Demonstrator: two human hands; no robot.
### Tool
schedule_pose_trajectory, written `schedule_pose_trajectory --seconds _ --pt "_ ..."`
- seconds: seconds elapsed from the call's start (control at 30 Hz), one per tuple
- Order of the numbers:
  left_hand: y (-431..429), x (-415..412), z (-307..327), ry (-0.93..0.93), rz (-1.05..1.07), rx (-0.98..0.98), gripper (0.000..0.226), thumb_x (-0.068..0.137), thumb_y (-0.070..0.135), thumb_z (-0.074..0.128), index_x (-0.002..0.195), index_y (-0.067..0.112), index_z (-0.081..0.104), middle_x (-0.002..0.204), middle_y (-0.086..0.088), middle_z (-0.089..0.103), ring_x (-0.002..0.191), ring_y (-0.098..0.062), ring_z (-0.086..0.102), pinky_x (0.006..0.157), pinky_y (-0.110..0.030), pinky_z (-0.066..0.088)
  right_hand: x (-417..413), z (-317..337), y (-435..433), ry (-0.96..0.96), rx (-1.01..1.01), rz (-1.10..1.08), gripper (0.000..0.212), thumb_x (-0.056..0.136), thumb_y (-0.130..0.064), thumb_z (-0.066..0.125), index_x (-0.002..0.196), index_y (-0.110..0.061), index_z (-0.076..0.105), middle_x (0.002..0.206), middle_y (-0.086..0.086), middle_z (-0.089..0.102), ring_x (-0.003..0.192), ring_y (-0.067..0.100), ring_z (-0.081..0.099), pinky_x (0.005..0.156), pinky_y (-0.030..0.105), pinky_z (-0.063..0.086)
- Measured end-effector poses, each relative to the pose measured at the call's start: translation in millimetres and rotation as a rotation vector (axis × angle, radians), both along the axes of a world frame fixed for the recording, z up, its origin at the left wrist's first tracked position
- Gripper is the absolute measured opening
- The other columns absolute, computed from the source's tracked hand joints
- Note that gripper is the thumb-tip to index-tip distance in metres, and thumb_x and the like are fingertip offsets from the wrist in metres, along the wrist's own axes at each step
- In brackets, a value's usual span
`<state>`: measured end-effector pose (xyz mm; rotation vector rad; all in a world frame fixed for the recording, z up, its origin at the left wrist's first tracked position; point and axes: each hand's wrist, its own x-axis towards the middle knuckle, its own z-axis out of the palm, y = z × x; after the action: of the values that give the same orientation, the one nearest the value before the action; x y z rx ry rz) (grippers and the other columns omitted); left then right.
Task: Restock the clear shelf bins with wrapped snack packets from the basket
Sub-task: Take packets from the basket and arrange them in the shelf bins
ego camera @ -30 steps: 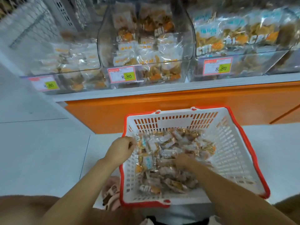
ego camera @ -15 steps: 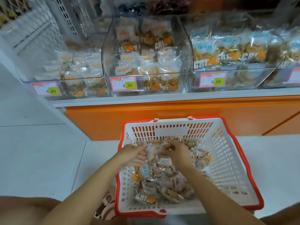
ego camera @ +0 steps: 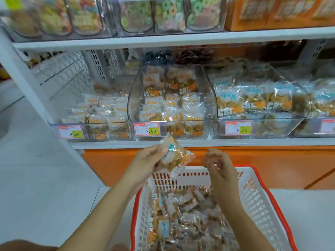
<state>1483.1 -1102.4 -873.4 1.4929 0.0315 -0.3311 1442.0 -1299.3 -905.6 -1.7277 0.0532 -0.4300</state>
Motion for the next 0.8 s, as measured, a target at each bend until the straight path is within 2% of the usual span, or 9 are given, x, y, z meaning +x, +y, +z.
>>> schedule_pose_trajectory --seconds 0.03,0.1,0.17,0.2,0.3,0.4,0.57,0.7,0.8 --pt "-0.4 1.2 7.3 -0.055 -0.023 0.087 0.028 0.083 0.031 0.063 0.104 0.014 0.072 0.096 -0.007 0.074 0.085 -0.017 0.068 0.078 -0.029 0.054 2.8 13.9 -1.3 0.078 0.121 0.08 0.019 0.088 -0.016 0.064 0.103 -0.027 0.059 0.106 -0.009 0.065 0.099 0.003 0.062 0.082 0.024 0.052" --pt "-1.5 5.4 20.8 -0.154 -0.035 0.228 0.014 0.084 0.025 0.068 0.096 0.02 0.074 0.092 0.0 0.075 0.083 -0.014 0.069 0.079 -0.031 0.054 12.8 36.3 -3.2 0.222 0.179 0.278 0.047 0.073 -0.035 0.07 0.117 -0.026 0.055 0.106 -0.005 0.07 0.098 0.006 0.066 0.081 0.025 0.055" --pt "-4.3 9.3 32.9 -0.212 -0.014 0.268 0.013 0.077 0.031 0.073 0.087 0.023 0.073 0.092 0.003 0.074 0.086 -0.015 0.069 0.08 -0.035 0.054 23.7 51.4 -0.5 0.36 0.148 0.423 0.065 0.064 -0.038 0.074 0.124 -0.024 0.053 0.106 -0.001 0.071 0.095 0.01 0.069 0.084 0.027 0.055" --pt "-5.9 10.6 38.3 -0.223 0.0 0.259 0.016 0.071 0.037 0.075 0.082 0.025 0.072 0.093 0.002 0.073 0.089 -0.018 0.068 0.081 -0.038 0.054 26.7 56.0 1.4 0.412 0.138 0.475 0.064 0.065 -0.037 0.076 0.124 -0.021 0.055 0.106 0.002 0.071 0.093 0.013 0.07 0.087 0.03 0.055" --pt "-12.0 11.9 46.4 -0.253 0.001 0.252 0.024 0.062 0.04 0.075 0.08 0.025 0.07 0.09 -0.003 0.073 0.083 -0.018 0.067 0.078 -0.038 0.054 27.5 62.8 3.9 0.405 0.106 0.551 0.034 0.078 -0.019 0.073 0.11 -0.011 0.065 0.1 0.006 0.072 0.084 0.015 0.068 0.08 0.027 0.055" --pt "-24.7 15.0 52.1 -0.282 0.003 0.248 0.016 0.078 0.03 0.07 0.086 0.016 0.071 0.084 -0.004 0.072 0.074 -0.014 0.065 0.071 -0.031 0.054 27.8 65.6 -4.6 0.378 0.183 0.528 0.025 0.079 -0.013 0.073 0.104 -0.015 0.068 0.094 0.005 0.074 0.082 0.015 0.069 0.073 0.023 0.056" --pt "-72.1 28.1 72.6 -0.259 0.072 0.011 0.013 0.091 0.017 0.06 0.097 0.008 0.067 0.081 -0.004 0.072 0.068 -0.01 0.067 0.062 -0.022 0.057 37.9 82.7 -33.2 0.303 0.59 0.356 0.043 0.078 -0.024 0.068 0.116 -0.004 0.062 0.108 0.012 0.071 0.098 0.021 0.068 0.078 0.027 0.055" --pt "-120.9 40.8 85.5 -0.187 0.116 -0.185 0.015 0.093 0.017 0.059 0.101 0.006 0.064 0.084 -0.008 0.07 0.066 -0.009 0.067 0.055 -0.019 0.053 41.3 101.5 -69.1 0.288 0.585 0.319 0.046 0.076 -0.02 0.069 0.119 -0.004 0.06 0.112 0.01 0.07 0.105 0.021 0.067 0.086 0.026 0.055" --pt "-150.8 49.0 90.3 -0.108 0.074 -0.264 0.02 0.093 0.018 0.059 0.106 0.003 0.062 0.095 -0.01 0.073 0.082 -0.017 0.072 0.068 -0.027 0.057 42.5 117.7 -101.3 0.311 0.487 0.277 0.026 0.081 -0.011 0.066 0.107 -0.006 0.066 0.1 0.005 0.074 0.093 0.013 0.07 0.073 0.018 0.055"
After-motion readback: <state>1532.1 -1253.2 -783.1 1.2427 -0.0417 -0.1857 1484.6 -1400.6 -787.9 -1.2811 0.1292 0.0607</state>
